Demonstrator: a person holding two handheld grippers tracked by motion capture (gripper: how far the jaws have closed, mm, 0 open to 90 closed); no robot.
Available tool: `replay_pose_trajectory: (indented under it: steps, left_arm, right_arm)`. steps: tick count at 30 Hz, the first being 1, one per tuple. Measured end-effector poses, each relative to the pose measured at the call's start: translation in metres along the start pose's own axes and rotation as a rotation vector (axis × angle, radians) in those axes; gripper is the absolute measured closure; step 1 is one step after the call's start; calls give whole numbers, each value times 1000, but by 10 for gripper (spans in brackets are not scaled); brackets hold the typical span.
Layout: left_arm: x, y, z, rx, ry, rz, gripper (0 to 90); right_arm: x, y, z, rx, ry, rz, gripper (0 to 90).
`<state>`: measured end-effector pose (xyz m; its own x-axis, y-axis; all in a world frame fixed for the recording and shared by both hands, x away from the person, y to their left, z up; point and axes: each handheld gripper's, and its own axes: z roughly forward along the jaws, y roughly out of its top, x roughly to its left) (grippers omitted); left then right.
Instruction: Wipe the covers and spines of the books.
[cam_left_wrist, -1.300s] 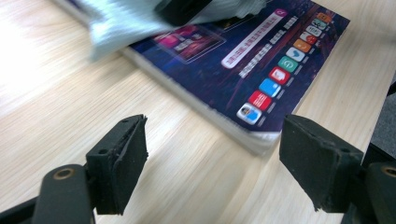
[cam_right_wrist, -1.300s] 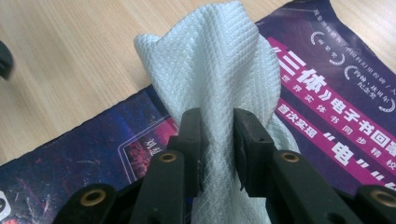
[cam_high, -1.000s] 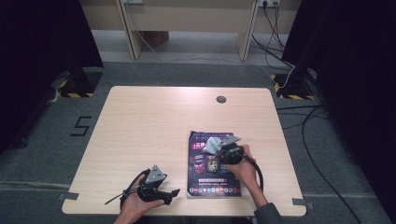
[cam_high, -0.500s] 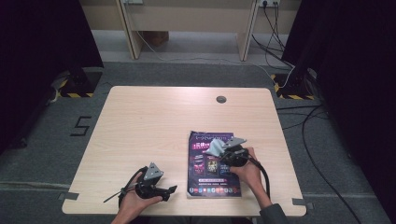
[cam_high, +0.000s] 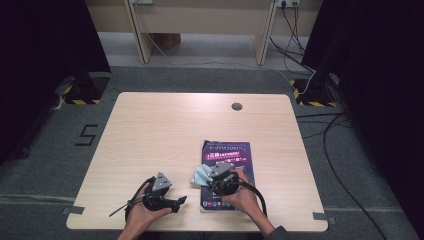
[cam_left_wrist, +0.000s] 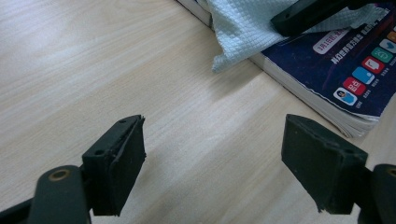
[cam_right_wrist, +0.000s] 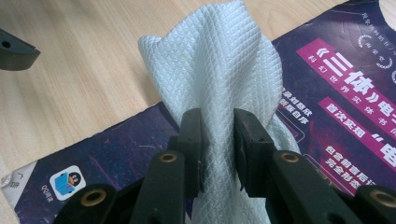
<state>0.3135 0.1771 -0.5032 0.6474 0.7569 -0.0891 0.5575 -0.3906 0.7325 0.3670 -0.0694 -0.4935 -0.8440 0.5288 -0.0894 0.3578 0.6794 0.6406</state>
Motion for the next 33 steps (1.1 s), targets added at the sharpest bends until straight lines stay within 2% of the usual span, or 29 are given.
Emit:
replay_pose_trajectory:
  steps: [2, 5, 6, 7, 8, 9, 12, 13, 14, 18, 20, 24, 25, 26, 29, 30, 31, 32, 33]
  left_arm:
    - [0, 0, 0, 1, 2, -2, 209]
    - [1, 0, -1, 1, 2, -4, 210]
    - [1, 0, -1, -1, 2, -5, 210]
    - [1, 0, -1, 0, 1, -5, 210]
    - [1, -1, -1, 1, 1, -4, 210]
    - [1, -1, -1, 3, 2, -3, 211]
    - [2, 0, -1, 0, 6, -5, 211]
    - [3, 0, -1, 2, 8, -6, 212]
    - [3, 0, -2, 3, 10, -7, 212]
    - [4, 0, -2, -1, 12, -8, 212]
    - [4, 0, -1, 2, 10, -8, 212]
    - [4, 1, -1, 3, 12, -9, 212]
    - [5, 1, -1, 3, 13, -11, 213]
    - [5, 0, -1, 2, 15, -14, 213]
    - [8, 1, -2, -4, 22, -19, 212]
    - [10, 1, -3, -2, 28, -19, 213]
    - [12, 0, -3, -3, 37, -34, 213]
    - [12, 0, -3, -3, 37, -34, 213]
    - [13, 0, -4, -5, 40, -37, 213]
  right_arm:
    - [-4, -2, -1, 0, 9, 22, 737]
    - [-14, -6, -4, 11, -23, 30, 738]
    - [-19, -9, -6, 13, -34, 45, 738]
    - [-29, -16, -12, 19, -68, 74, 738]
    - [-29, -16, -12, 19, -68, 74, 738]
    - [-35, -20, -15, 22, -85, 83, 739]
    - [-51, -35, -27, 33, -143, 141, 739]
    - [-61, -46, -34, 31, -168, 179, 738]
    - [-61, -46, -34, 31, -168, 179, 738]
    - [-80, -60, -44, 34, -217, 241, 740]
    - [-84, -64, -46, 27, -218, 265, 741]
    - [-78, -61, -45, 41, -249, 228, 751]
    - [-71, -58, -44, 40, -226, 216, 751]
    - [-71, -58, -44, 40, -226, 216, 751]
    - [-58, -54, -41, 26, -184, 197, 750]
    - [-52, -52, -39, 23, -168, 186, 750]
    - [-40, -46, -35, 19, -137, 153, 750]
    - [-40, -46, -35, 19, -137, 153, 750]
    - [-34, -42, -33, 16, -127, 141, 750]
